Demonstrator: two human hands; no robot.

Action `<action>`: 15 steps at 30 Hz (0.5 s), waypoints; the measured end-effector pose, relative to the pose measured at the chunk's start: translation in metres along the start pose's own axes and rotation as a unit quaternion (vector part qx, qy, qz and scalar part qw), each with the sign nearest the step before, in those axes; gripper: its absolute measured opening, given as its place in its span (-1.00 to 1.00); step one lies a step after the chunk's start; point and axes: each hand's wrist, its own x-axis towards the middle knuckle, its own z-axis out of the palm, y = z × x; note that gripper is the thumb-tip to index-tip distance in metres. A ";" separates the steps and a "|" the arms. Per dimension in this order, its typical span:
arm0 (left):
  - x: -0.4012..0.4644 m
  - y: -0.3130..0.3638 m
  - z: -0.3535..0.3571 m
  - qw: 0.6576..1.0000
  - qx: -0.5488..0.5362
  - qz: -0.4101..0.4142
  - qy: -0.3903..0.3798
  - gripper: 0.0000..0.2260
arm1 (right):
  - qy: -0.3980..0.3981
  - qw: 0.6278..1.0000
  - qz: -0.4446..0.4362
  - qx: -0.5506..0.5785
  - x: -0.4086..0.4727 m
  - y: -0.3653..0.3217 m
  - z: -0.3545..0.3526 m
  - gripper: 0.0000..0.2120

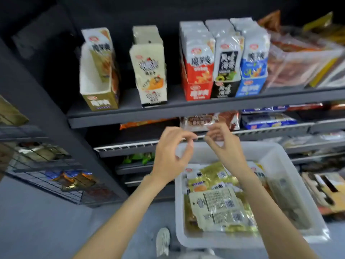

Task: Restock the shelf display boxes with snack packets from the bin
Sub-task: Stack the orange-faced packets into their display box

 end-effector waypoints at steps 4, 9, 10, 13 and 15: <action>-0.037 -0.005 0.050 0.944 0.079 -0.025 -0.318 -0.73 | -0.107 0.987 0.063 -0.104 -0.056 0.061 -0.027 -0.84; -0.077 -0.016 0.087 0.794 0.230 -0.070 -0.558 -0.25 | -0.251 0.940 0.055 -0.224 -0.091 0.101 -0.040 -0.80; -0.081 -0.018 0.090 0.773 0.249 -0.068 -0.580 -0.17 | -0.281 0.924 0.030 -0.257 -0.093 0.105 -0.041 -0.76; -0.085 -0.024 0.098 0.733 0.282 -0.077 -0.615 -0.05 | -0.345 0.876 -0.069 -0.329 -0.095 0.110 -0.042 -0.65; -0.086 -0.024 0.105 0.722 0.287 -0.078 -0.624 -0.04 | -0.394 0.833 -0.132 -0.364 -0.096 0.114 -0.041 -0.56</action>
